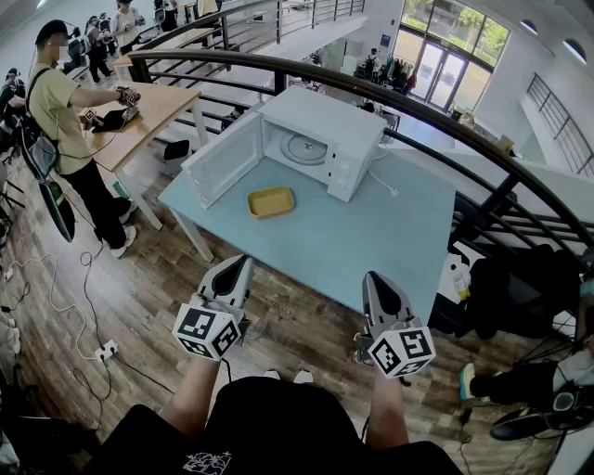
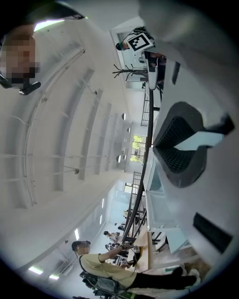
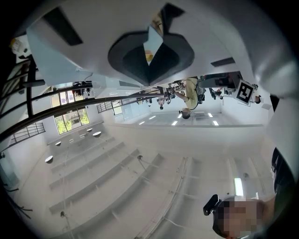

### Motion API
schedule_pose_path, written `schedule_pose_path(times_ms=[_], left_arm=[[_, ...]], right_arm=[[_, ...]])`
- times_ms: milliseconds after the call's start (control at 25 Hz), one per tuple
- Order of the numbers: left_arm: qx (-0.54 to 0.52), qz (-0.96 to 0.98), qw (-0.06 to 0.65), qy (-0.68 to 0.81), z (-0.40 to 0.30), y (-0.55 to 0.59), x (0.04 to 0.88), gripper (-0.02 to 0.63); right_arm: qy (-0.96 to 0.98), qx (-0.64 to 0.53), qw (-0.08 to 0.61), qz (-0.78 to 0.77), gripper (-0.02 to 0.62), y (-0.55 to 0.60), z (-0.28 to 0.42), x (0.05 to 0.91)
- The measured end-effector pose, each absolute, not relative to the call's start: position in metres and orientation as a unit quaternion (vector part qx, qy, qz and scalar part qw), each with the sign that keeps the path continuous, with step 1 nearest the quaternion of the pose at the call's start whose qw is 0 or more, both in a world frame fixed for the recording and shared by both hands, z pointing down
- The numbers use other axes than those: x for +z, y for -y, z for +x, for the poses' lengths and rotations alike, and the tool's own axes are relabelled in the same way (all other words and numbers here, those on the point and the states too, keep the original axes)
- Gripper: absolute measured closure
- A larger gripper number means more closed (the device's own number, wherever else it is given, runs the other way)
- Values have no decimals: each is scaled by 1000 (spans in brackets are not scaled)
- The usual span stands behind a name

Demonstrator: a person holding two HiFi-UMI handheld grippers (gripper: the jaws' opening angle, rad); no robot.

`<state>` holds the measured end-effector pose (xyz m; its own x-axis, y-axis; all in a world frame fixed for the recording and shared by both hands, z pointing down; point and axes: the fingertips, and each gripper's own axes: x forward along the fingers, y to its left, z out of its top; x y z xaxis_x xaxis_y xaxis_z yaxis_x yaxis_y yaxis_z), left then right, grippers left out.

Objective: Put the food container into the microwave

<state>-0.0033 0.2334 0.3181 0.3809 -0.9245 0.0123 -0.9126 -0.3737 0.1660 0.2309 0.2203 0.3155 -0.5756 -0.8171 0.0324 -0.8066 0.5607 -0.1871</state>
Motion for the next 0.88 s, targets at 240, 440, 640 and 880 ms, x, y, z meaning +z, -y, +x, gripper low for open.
schedule_pose_path(times_ms=[240, 440, 640, 880], left_arm=[[-41, 831, 71, 550, -12, -238, 317, 600], [-50, 832, 72, 548, -21, -243, 319, 600], [-46, 832, 71, 548, -40, -247, 322, 600], [-50, 824, 73, 560, -69, -262, 327, 600]], right_arm=[[-882, -90, 29, -461, 589, -228, 224, 314], [-885, -103, 36, -452, 589, -233, 213, 314], [-888, -106, 34, -446, 589, -235, 193, 316], [-897, -107, 30, -427, 589, -244, 163, 318]])
